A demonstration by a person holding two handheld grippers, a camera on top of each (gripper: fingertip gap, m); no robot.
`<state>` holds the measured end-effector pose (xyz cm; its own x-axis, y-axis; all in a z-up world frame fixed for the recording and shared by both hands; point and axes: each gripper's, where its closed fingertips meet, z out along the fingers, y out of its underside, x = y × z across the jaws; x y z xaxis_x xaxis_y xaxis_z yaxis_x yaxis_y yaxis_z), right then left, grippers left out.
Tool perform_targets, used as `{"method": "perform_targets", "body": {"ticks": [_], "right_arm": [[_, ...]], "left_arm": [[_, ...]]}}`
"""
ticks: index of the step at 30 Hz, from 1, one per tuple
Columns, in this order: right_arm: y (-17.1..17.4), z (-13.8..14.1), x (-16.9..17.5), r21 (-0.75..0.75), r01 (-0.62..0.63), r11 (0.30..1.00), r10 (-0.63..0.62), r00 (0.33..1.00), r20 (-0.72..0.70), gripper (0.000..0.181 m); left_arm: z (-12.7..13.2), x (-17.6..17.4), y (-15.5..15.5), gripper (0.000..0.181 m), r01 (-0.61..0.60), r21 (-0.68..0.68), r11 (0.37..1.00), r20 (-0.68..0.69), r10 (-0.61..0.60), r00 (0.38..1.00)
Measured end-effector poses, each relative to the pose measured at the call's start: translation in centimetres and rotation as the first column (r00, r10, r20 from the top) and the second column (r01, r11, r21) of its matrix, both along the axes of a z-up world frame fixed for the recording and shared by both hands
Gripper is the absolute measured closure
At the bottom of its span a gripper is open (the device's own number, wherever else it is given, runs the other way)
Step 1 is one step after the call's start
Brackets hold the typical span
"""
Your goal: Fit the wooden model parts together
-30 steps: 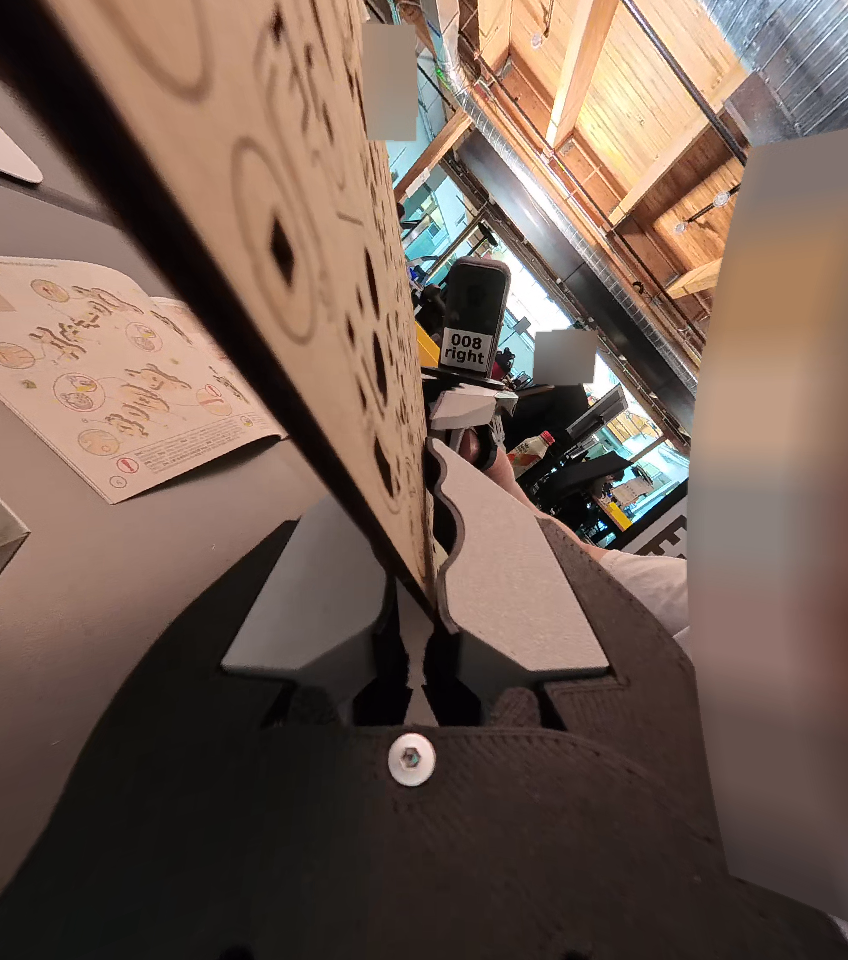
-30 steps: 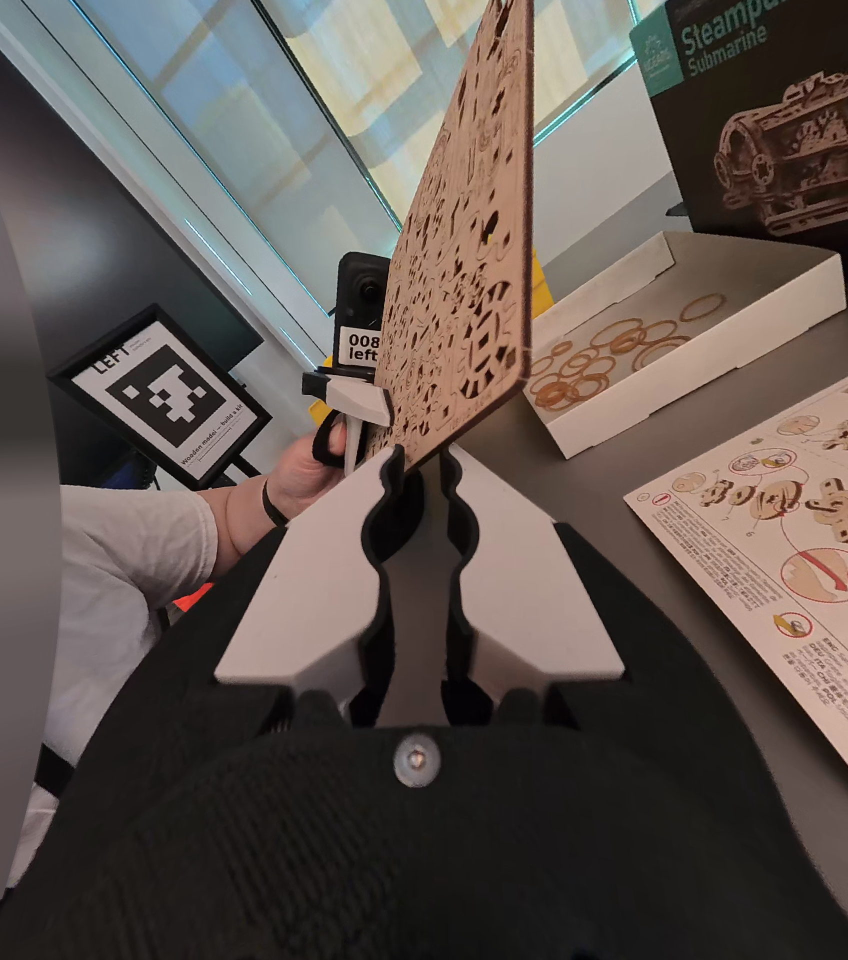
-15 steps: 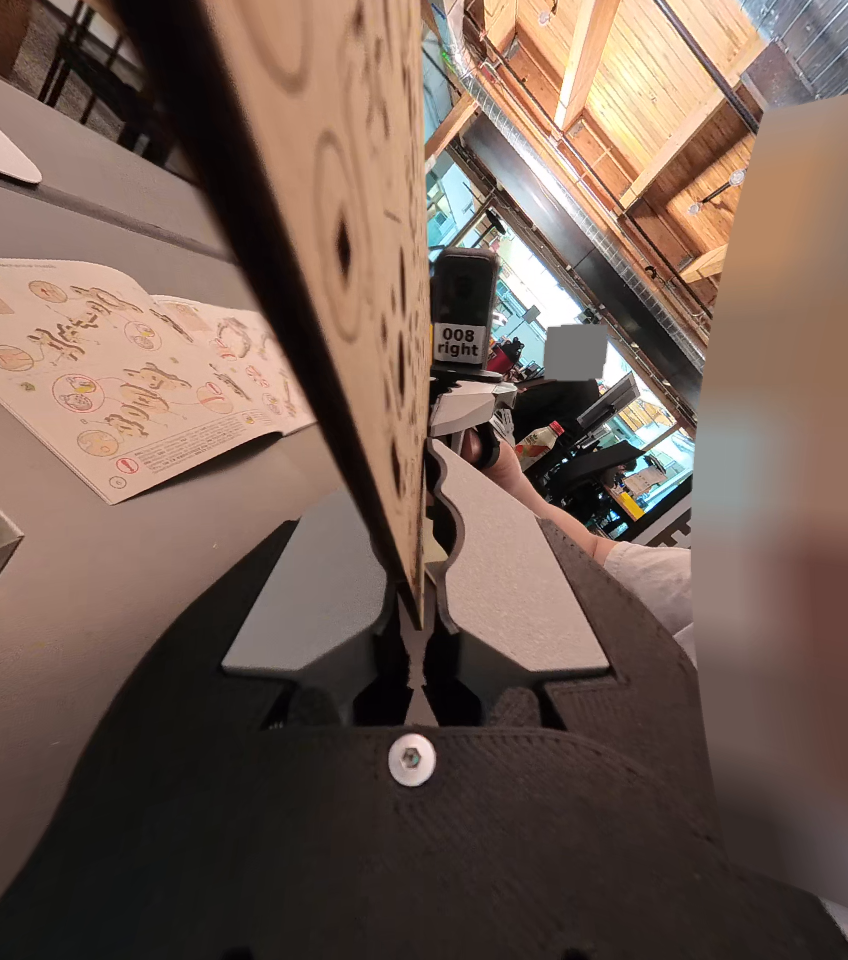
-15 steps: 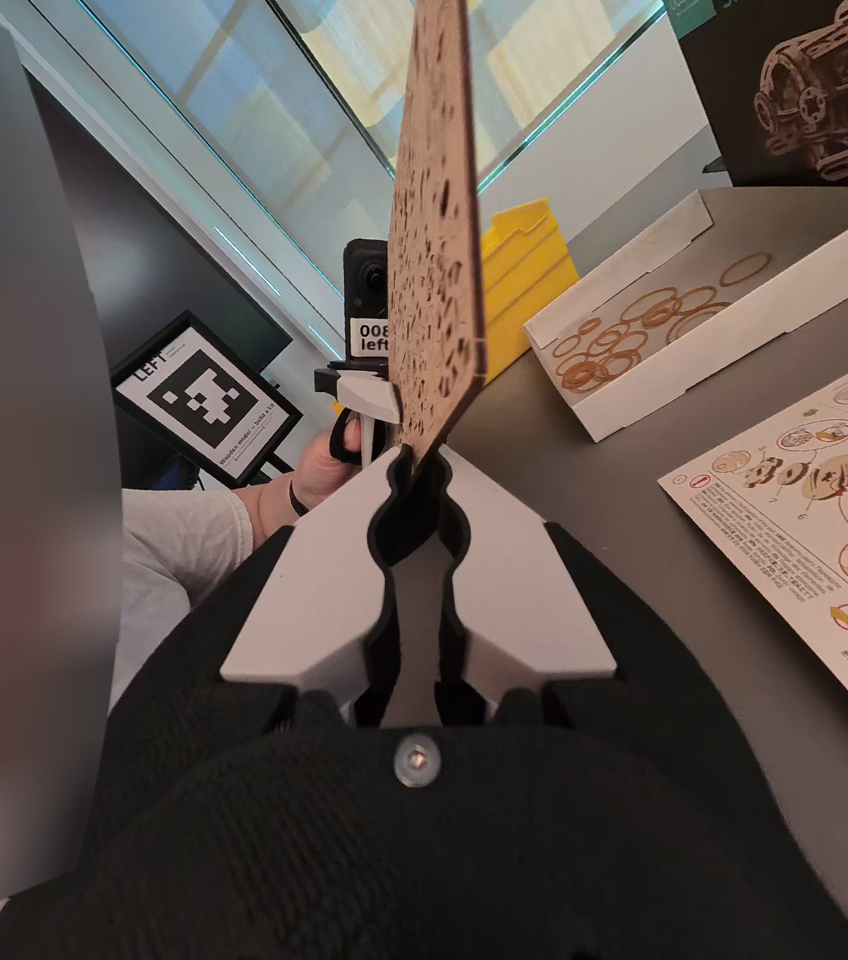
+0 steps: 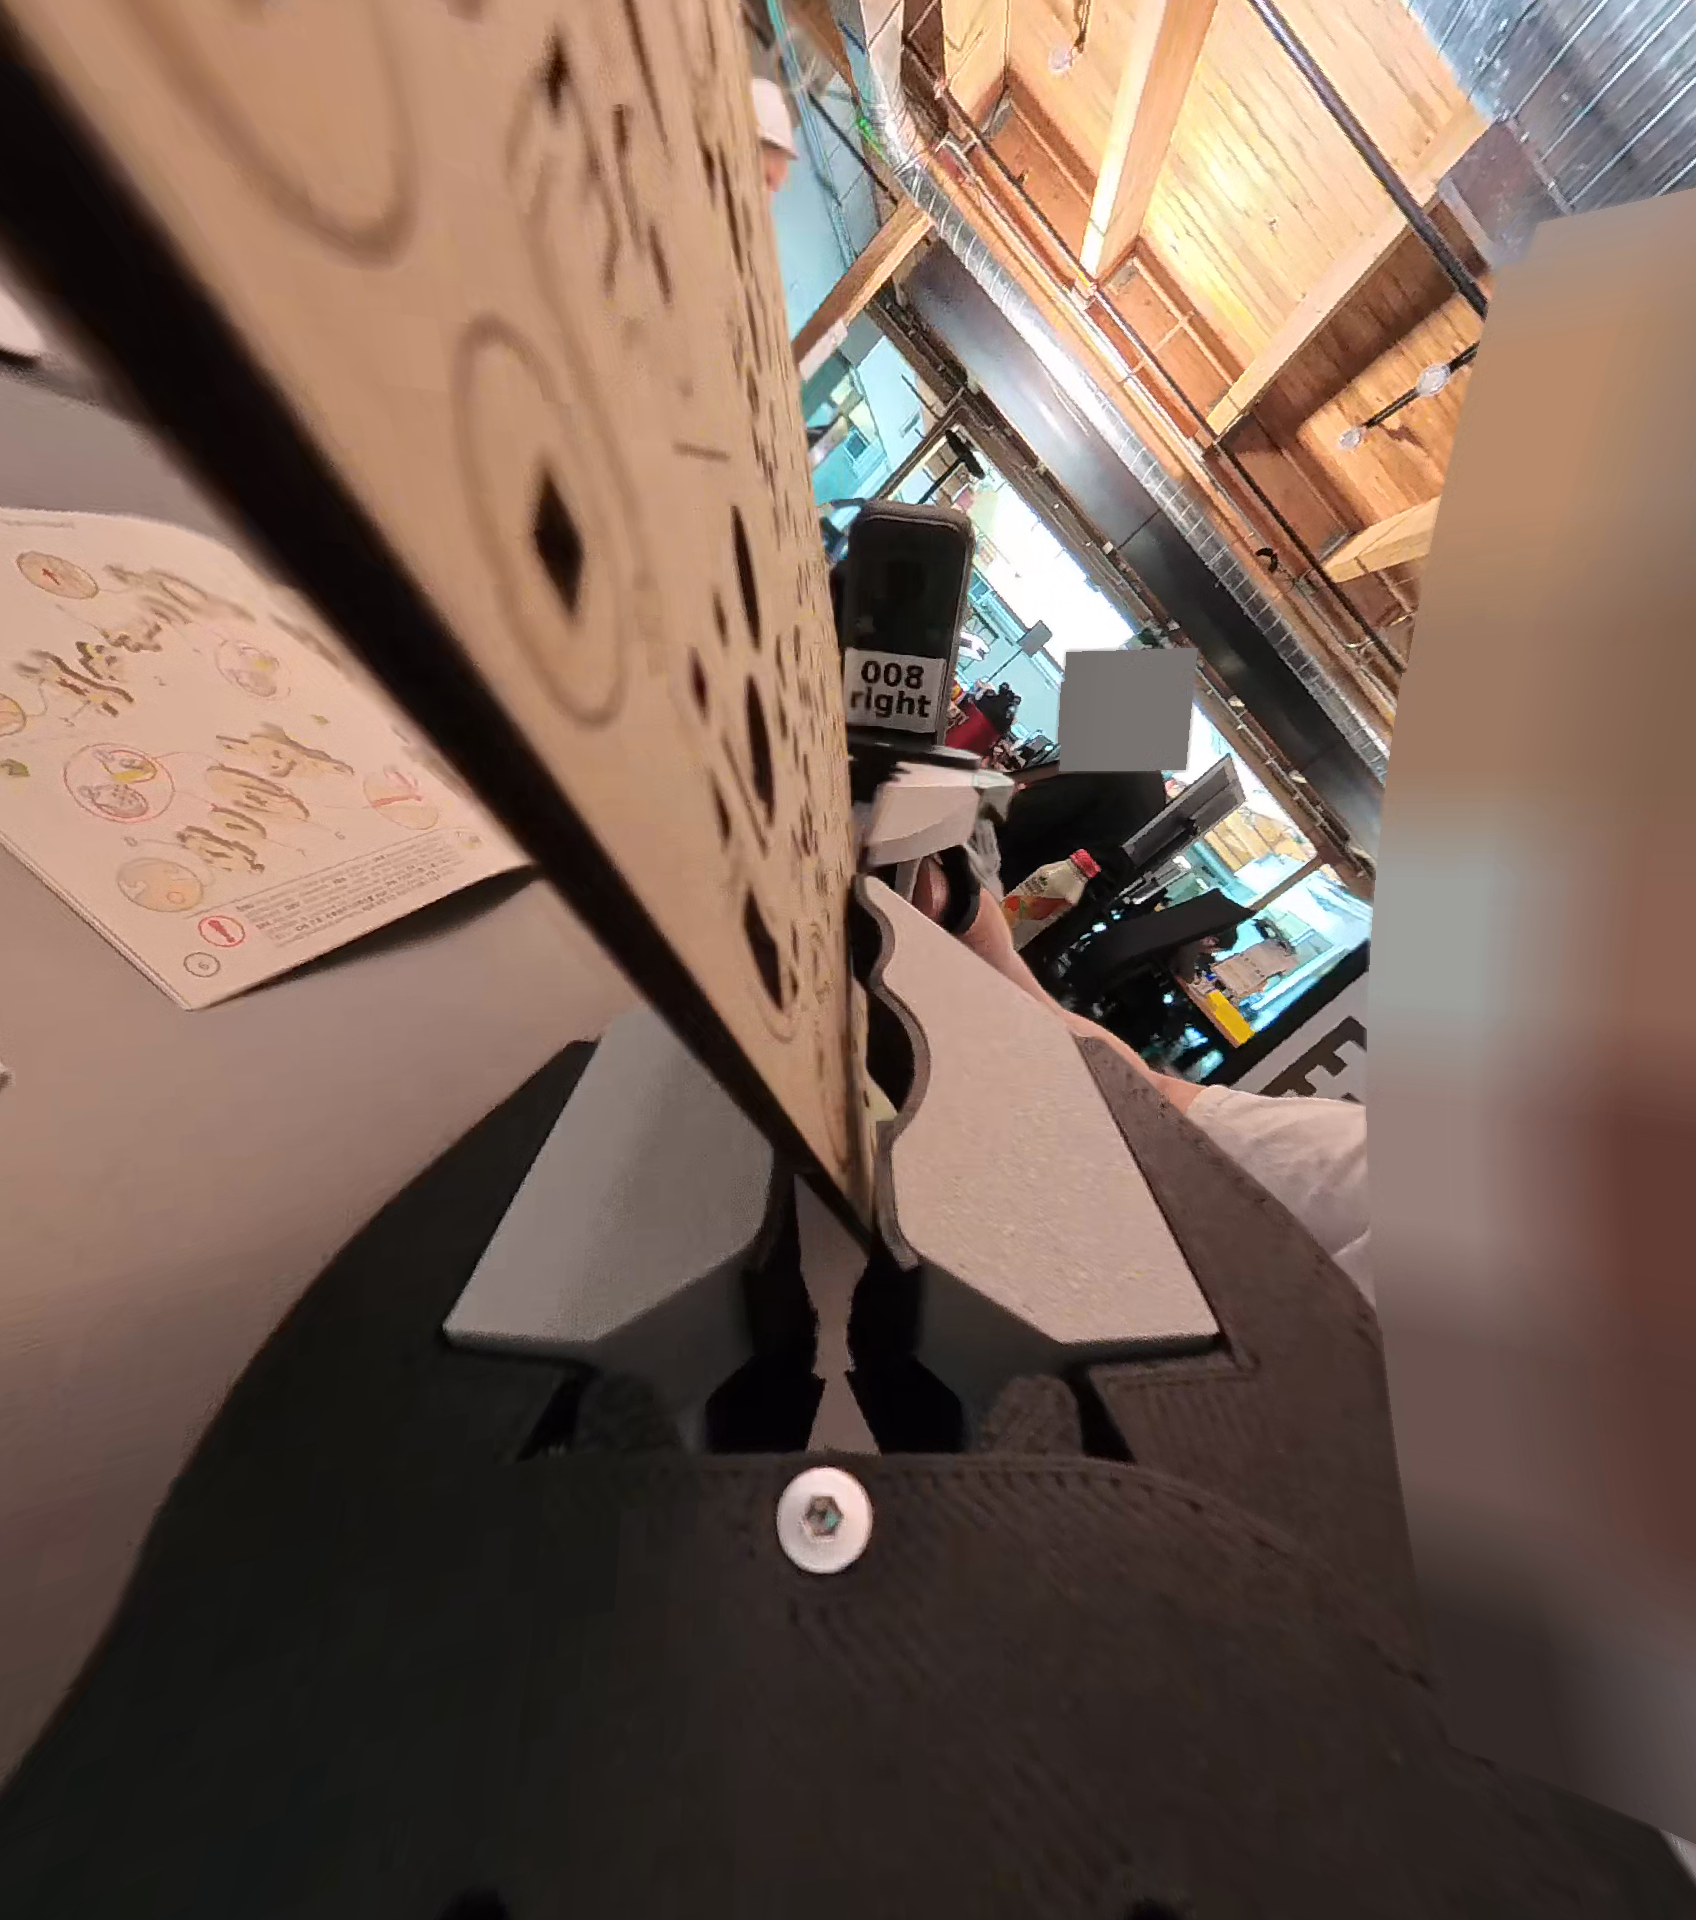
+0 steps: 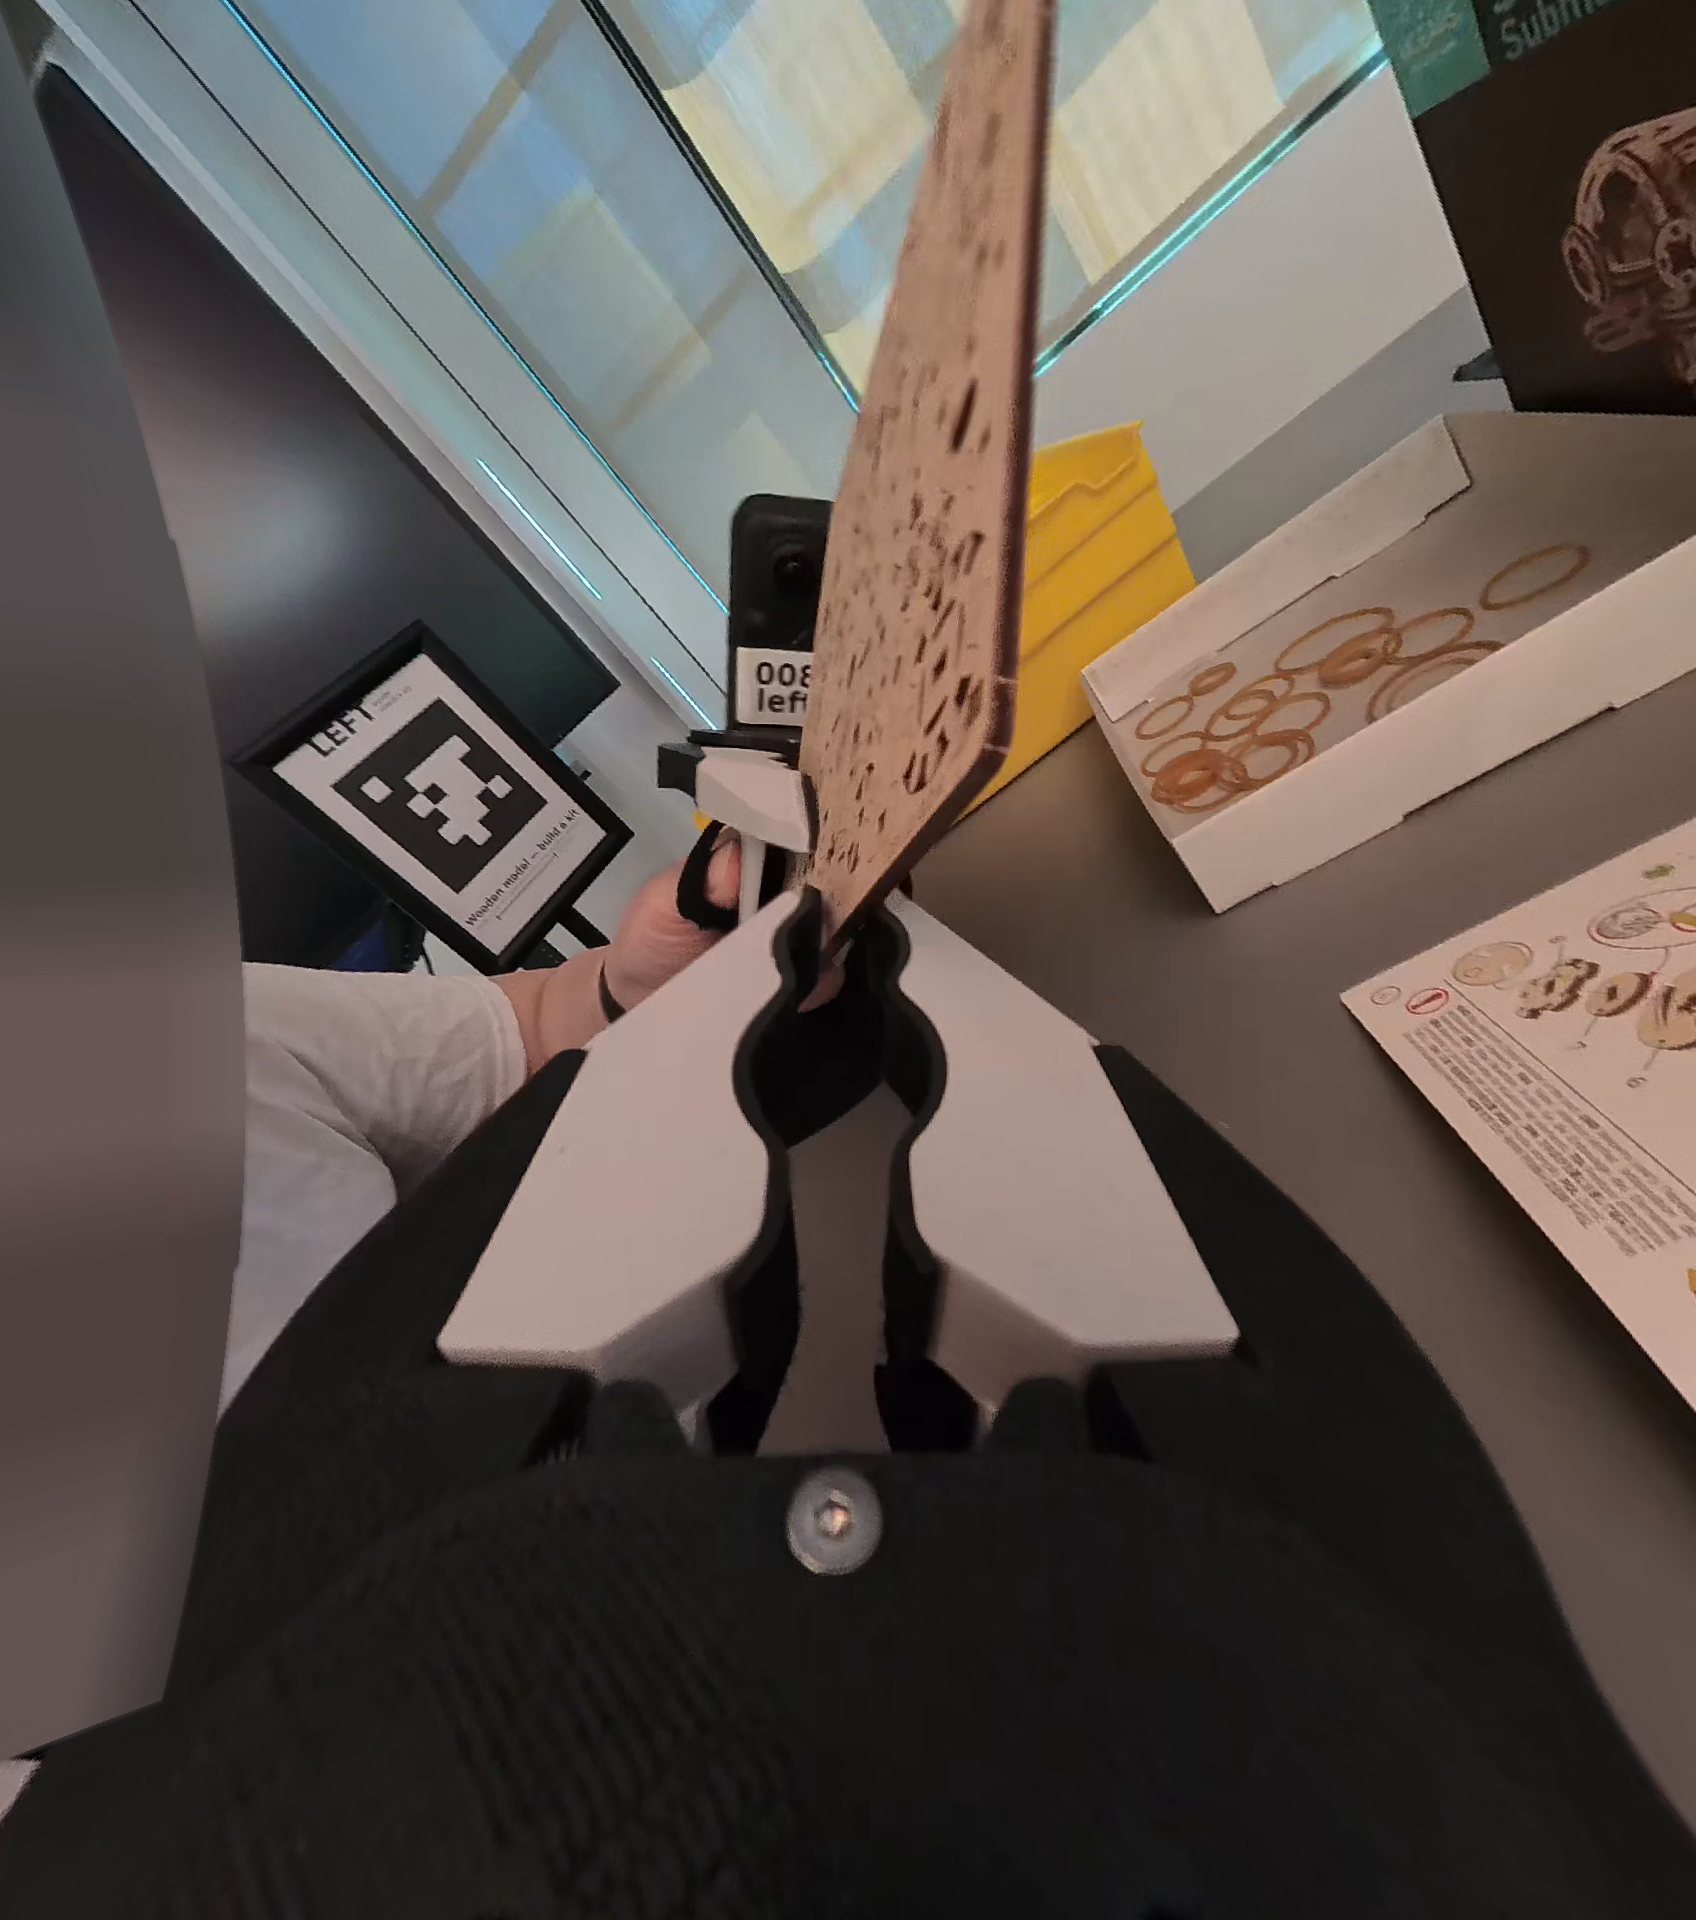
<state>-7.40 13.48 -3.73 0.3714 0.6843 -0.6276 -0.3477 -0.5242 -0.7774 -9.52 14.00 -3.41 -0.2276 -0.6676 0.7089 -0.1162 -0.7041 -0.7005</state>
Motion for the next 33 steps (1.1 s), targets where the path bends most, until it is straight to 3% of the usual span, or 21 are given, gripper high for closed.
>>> {"method": "perform_targets", "body": {"ticks": [3, 5, 9, 13, 17, 21, 25, 29, 31, 33], "right_arm": [[0.3, 0.8, 1.0, -0.011, 0.023, 1.0, -0.024, 0.996, -0.089, 0.15], [0.7, 1.2, 2.4, -0.026, 0.065, 0.998, -0.068, 0.99, -0.121, 0.148], [1.7, 0.7, 5.9, 0.006, 0.199, 0.98, -0.199, 0.98, 0.005, 0.146], [1.3, 1.7, 7.7, 0.119, 0.237, 0.964, -0.252, 0.959, 0.13, 0.155], [-0.4, 1.4, 4.3, 0.181, 0.073, 0.981, -0.119, 0.96, 0.253, 0.181], [-1.7, -2.1, -0.6, 0.167, -0.102, 0.981, 0.01, 0.877, 0.48, 0.181], [-2.9, -5.2, -5.0, 0.149, -0.228, 0.962, 0.089, 0.779, 0.621, 0.181], [-2.8, -7.9, -7.0, 0.15, -0.276, 0.949, 0.075, 0.663, 0.745, 0.181], [-2.9, -8.6, -7.8, 0.142, -0.303, 0.942, 0.094, 0.646, 0.757, 0.181], [-3.2, -8.4, -8.7, 0.146, -0.325, 0.934, 0.119, 0.671, 0.732, 0.181]], "left_arm": [[-0.7, 0.1, 0.0, 0.181, 0.027, -0.035, 0.999, -0.036, -0.029, 0.999], [-1.0, 0.1, -0.2, 0.181, 0.056, -0.041, 0.998, -0.06, -0.059, 0.996], [-1.6, -0.4, -1.0, 0.181, 0.151, -0.054, 0.987, -0.145, -0.158, 0.977], [-3.4, -1.2, -1.8, 0.18, 0.221, -0.102, 0.97, -0.281, -0.242, 0.929], [-4.3, -1.9, -2.1, 0.181, 0.244, -0.197, 0.95, -0.35, -0.3, 0.887], [-6.9, -3.6, -2.8, 0.181, 0.243, -0.214, 0.946, -0.471, -0.319, 0.822], [-7.8, -5.1, -2.6, 0.181, 0.191, -0.262, 0.946, -0.49, -0.301, 0.818], [-8.6, -6.0, -3.1, 0.181, 0.194, -0.298, 0.935, -0.504, -0.327, 0.799], [-8.7, -6.1, -3.3, 0.181, 0.194, -0.322, 0.926, -0.493, -0.34, 0.801], [-8.6, -6.2, -3.2, 0.181, 0.195, -0.336, 0.921, -0.481, -0.346, 0.805]]}}
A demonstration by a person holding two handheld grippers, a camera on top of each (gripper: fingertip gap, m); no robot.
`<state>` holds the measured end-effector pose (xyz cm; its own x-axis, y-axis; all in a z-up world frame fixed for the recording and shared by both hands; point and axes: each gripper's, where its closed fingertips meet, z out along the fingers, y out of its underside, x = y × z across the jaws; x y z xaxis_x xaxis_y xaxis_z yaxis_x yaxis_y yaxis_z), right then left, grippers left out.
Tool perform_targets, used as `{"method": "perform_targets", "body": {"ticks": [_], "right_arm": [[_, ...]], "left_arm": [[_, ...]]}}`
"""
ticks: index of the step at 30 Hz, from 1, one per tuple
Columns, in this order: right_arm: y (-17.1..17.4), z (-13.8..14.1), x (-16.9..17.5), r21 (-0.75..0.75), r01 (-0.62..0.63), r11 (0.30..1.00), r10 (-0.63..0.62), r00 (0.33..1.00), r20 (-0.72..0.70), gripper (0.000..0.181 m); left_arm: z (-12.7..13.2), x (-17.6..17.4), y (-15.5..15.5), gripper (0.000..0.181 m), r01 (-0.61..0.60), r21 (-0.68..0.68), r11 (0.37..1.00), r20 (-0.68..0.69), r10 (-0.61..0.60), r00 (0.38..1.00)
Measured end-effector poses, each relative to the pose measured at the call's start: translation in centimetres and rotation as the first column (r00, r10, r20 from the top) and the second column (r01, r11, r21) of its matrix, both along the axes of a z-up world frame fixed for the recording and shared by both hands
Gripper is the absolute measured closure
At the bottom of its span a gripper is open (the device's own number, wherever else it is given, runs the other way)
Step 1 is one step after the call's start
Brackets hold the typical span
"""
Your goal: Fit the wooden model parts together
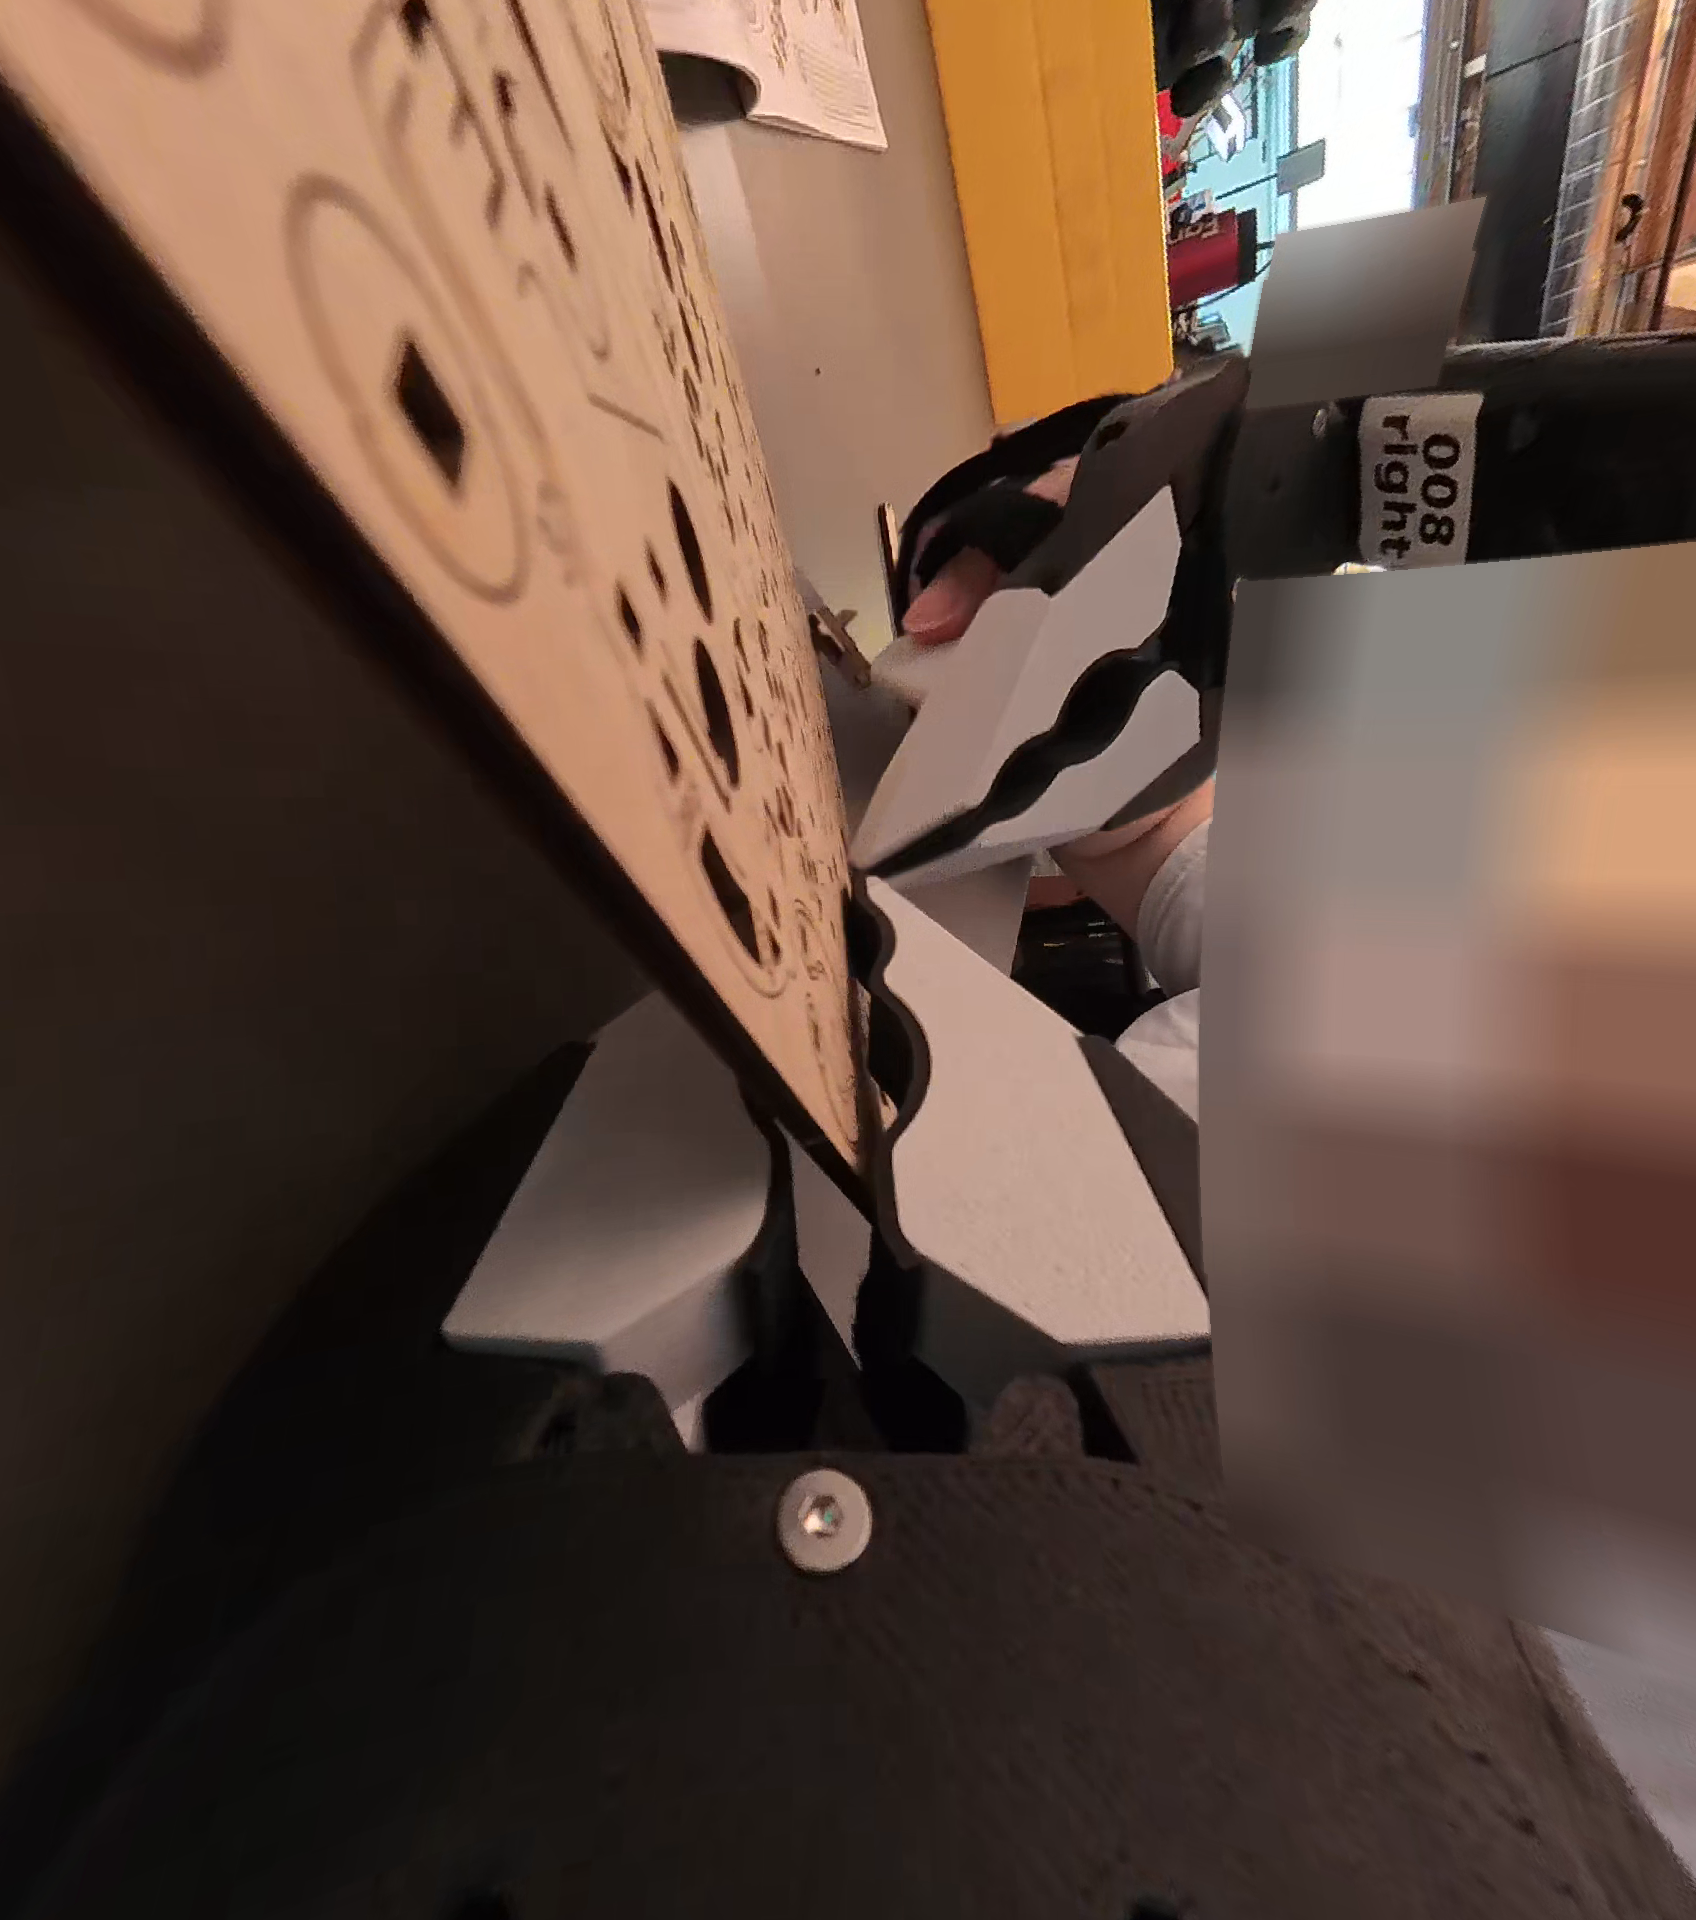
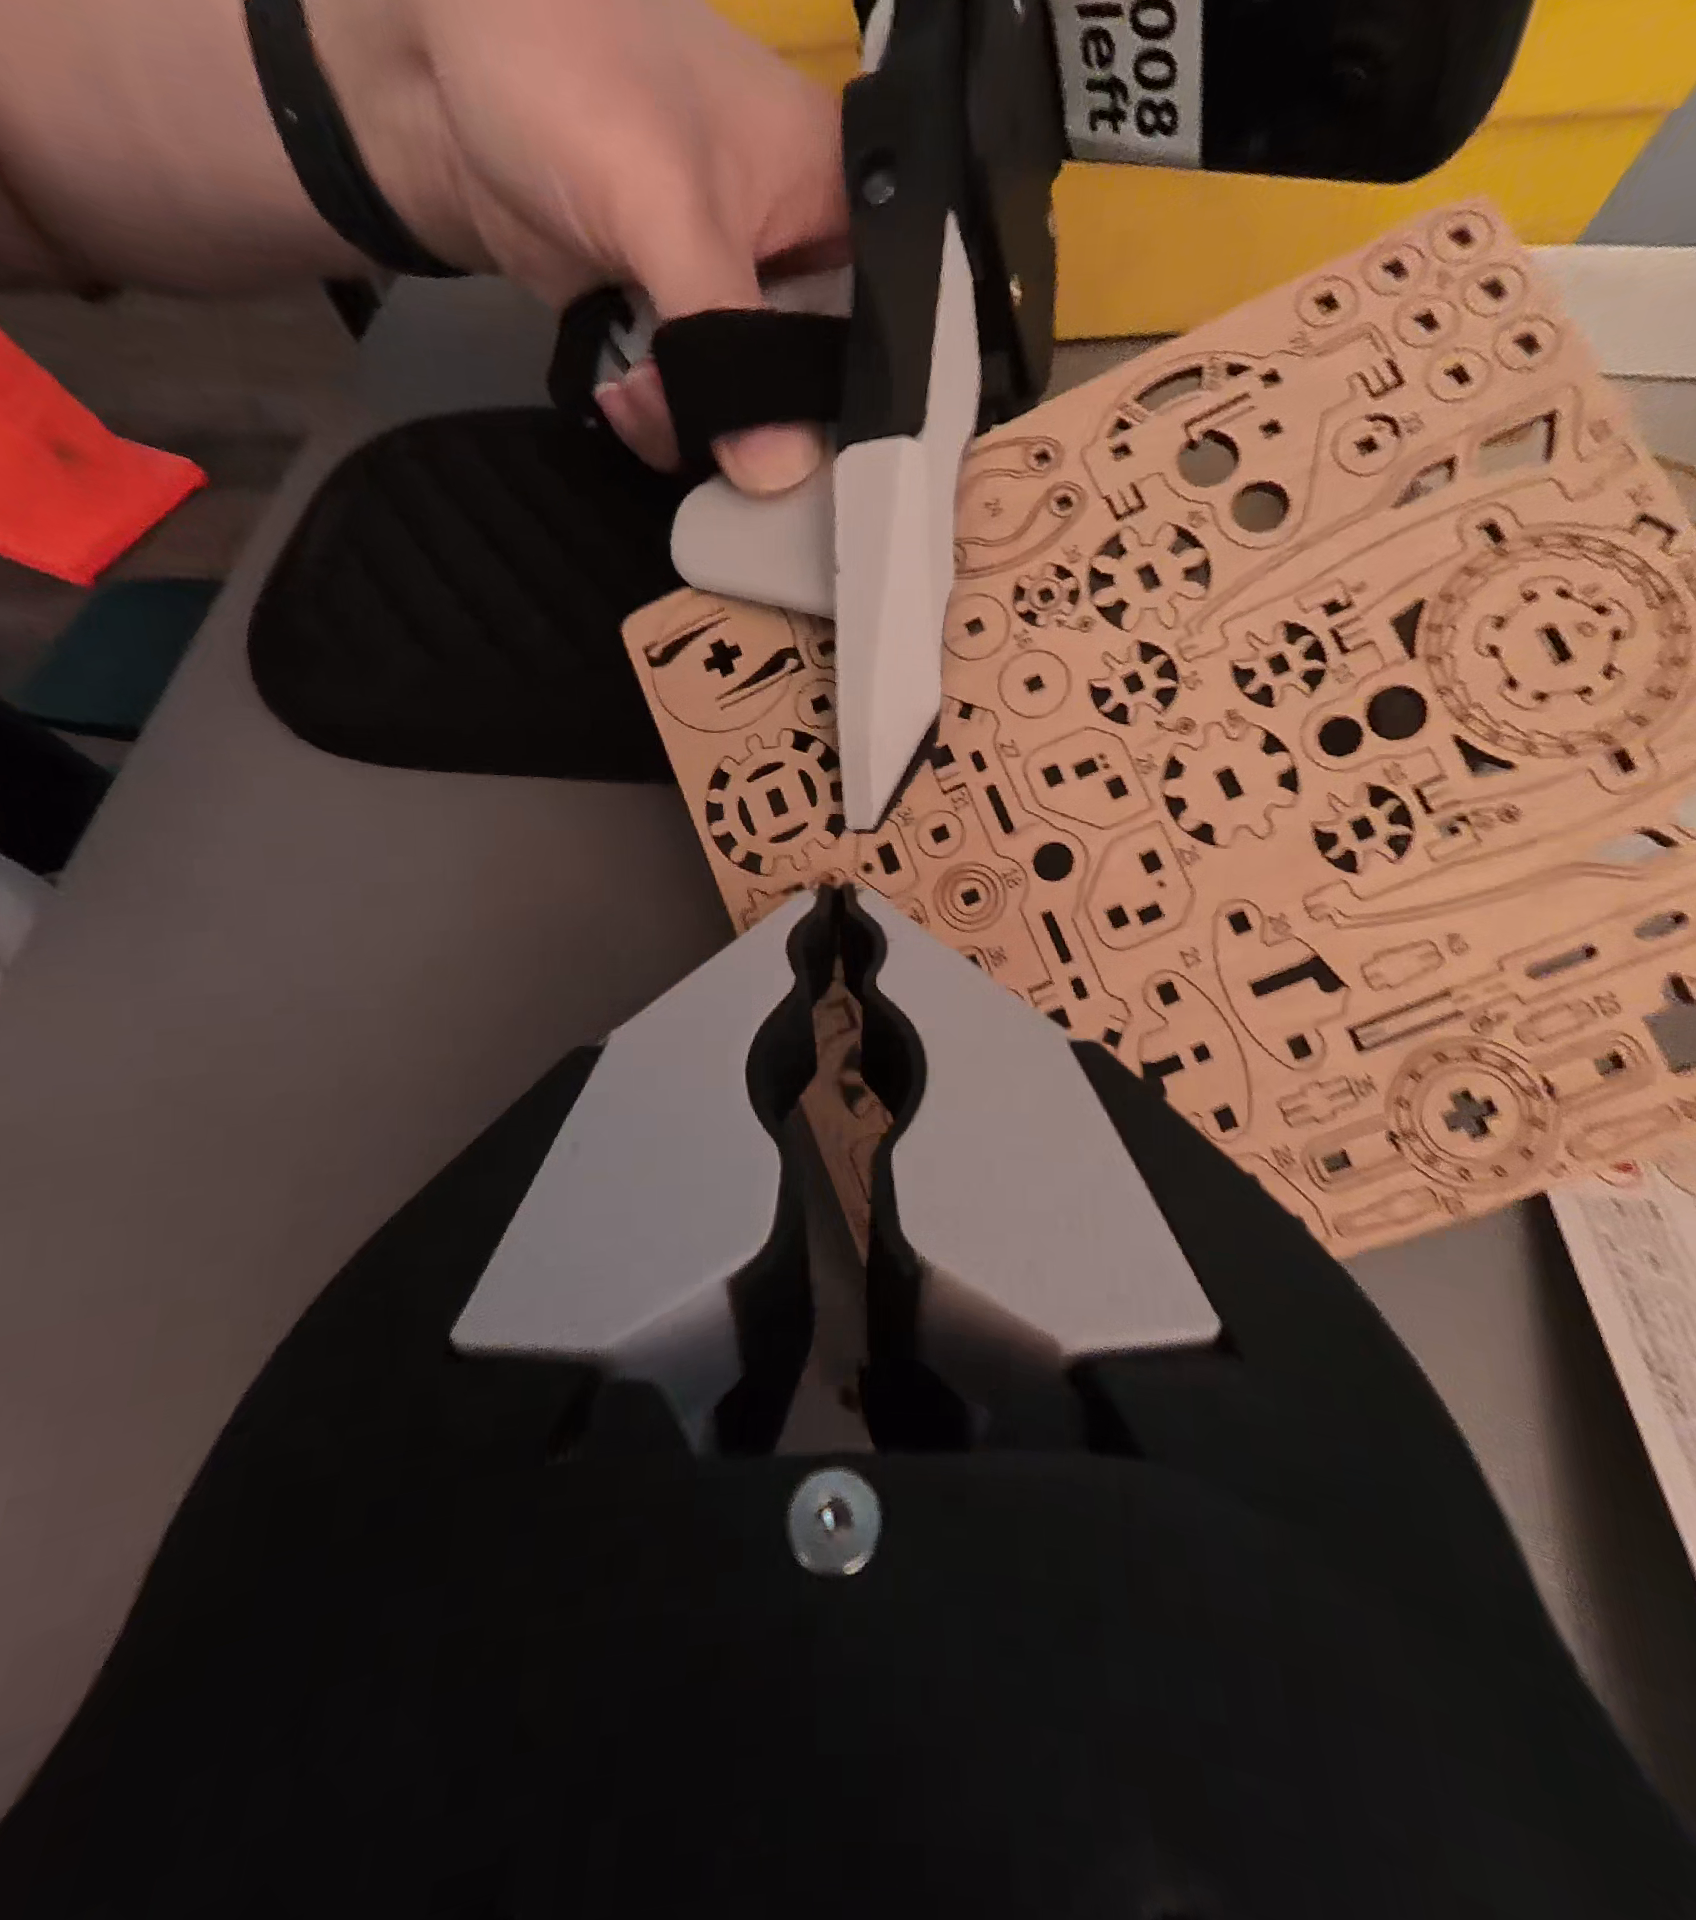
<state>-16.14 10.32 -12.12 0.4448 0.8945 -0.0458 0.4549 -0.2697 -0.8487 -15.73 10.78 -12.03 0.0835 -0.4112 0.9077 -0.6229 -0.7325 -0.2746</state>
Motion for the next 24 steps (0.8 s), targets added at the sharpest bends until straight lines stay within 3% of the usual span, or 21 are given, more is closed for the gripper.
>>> {"method": "perform_targets", "body": {"ticks": [6, 9, 12, 14, 17, 20, 24], "right_arm": [[-0.1, -0.3, -0.3, 0.002, -0.018, 1.0, 0.018, 1.0, 0.011, 0.181], [0.1, 1.4, 0.5, 0.02, -0.007, 1.0, 0.008, 0.999, -0.032, 0.181], [0.6, 5.5, 3.6, 0.093, 0.064, 0.994, -0.049, 0.987, -0.154, 0.18], [1.2, 6.2, 7.1, 0.11, 0.159, 0.981, -0.143, 0.98, -0.14, 0.17], [0.7, 5.9, 9.6, 0.056, 0.174, 0.983, -0.168, 0.981, -0.095, 0.166], [-1.1, 4.2, 8.9, -0.119, 0.083, 0.989, -0.092, 0.993, -0.07, 0.16], [-2.6, 1.3, 8.1, -0.172, 0.034, 0.985, -0.027, 0.999, 0.04, 0.155]], "left_arm": [[-0.2, -0.1, 0.0, 0.181, 0.006, 0.006, 1.0, -0.019, -0.006, 1.0], [0.2, -0.2, -0.2, 0.18, 0.017, -0.006, 1.0, -0.002, -0.017, 1.0], [0.1, -0.6, -0.3, 0.18, 0.018, 0.037, 0.999, -0.004, -0.018, 1.0], [0.2, -0.8, -0.3, 0.18, 0.015, 0.063, 0.998, -0.002, -0.015, 1.0], [0.6, -1.1, 0.0, 0.18, 0.0, 0.102, 0.995, 0.006, -0.001, 1.0], [1.2, -1.1, 0.1, 0.18, -0.005, 0.136, 0.991, 0.027, 0.001, 1.0], [1.2, -0.8, 0.2, 0.18, -0.002, 0.202, 0.979, 0.034, -0.005, 0.999]]}}
